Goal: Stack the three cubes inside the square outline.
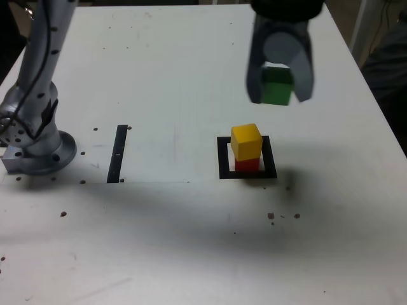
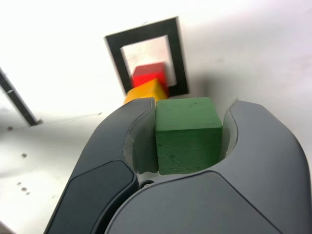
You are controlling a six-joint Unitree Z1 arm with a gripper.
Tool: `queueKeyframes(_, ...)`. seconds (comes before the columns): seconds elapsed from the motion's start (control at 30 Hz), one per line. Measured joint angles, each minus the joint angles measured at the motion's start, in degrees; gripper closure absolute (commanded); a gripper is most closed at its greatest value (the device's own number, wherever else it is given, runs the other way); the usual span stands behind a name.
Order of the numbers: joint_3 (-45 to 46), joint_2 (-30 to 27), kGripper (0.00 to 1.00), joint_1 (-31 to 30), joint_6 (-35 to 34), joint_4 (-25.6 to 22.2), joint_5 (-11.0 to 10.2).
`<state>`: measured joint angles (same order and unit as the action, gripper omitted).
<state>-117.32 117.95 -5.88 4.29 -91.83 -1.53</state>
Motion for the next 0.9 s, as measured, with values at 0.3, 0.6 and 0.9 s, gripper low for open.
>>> queueKeyframes(0.3, 6.58, -4.26, 0.74, -0.13, 0.8, 0.99, 1.52)
queueKeyframes(0.6, 11.93, -4.57, 0.74, -2.27, 1.17, 4.18, 2.35)
queueKeyframes(0.9, 15.56, -4.66, 0.74, -2.46, 1.18, 8.51, 2.73)
